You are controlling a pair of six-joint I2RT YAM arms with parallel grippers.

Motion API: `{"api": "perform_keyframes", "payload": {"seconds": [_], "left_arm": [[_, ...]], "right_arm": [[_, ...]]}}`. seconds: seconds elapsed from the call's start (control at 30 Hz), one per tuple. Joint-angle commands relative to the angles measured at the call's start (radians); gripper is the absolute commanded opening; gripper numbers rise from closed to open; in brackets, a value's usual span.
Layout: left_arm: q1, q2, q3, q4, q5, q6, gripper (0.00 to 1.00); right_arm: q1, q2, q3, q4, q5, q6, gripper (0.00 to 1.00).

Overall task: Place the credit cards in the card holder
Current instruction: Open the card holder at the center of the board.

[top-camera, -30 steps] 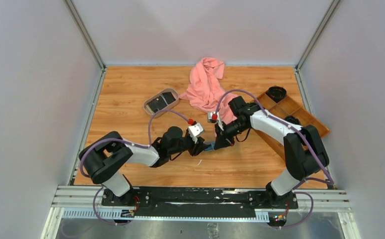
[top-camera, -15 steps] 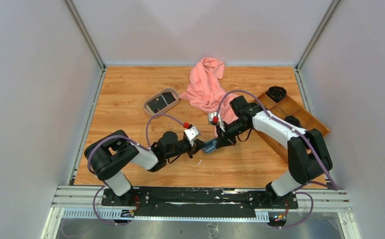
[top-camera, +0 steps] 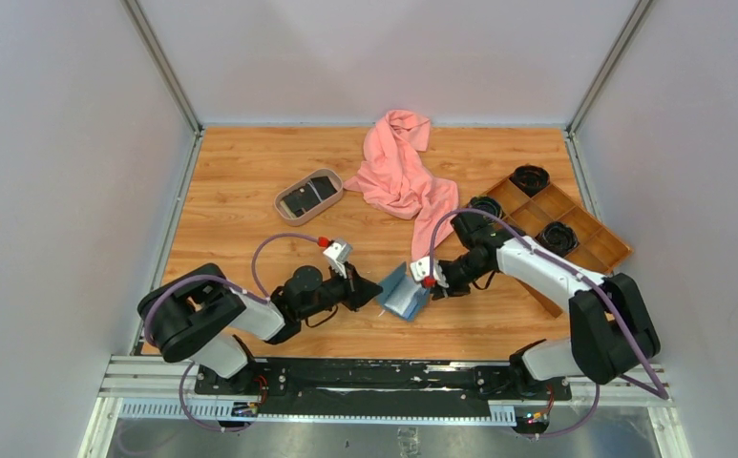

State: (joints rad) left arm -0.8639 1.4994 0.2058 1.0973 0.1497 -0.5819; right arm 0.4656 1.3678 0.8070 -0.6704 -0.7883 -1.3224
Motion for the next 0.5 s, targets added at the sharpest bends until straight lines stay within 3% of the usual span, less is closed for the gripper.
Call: {"api": "perform_keyframes", "payload": {"seconds": [0.0, 0.1, 0.2, 0.47], "left_arm": [[0.005, 0.049, -0.038, 0.083, -0.053, -0.262, 0.0], [-0.007, 0.078, -0.067, 0.133, -0.109, -0.322, 0.0], [-0.06, 0.038, -0.071, 0.076, -0.201, -0.272, 0.0], [-0.215, -0.217, 0.001, -0.278, -0.474, -0.011, 0.0]], "right_arm": [[0.015, 0.014, -0.052, -0.035, 0.13, -0.208, 0.28], [0.015, 0.033, -0.046, -0.044, 0.159, -0.2, 0.35], [0.008, 0.004, -0.018, -0.068, 0.124, -0.16, 0.37], [-0.034, -0.104, 0.06, -0.178, -0.274, -0.076, 0.38]]}}
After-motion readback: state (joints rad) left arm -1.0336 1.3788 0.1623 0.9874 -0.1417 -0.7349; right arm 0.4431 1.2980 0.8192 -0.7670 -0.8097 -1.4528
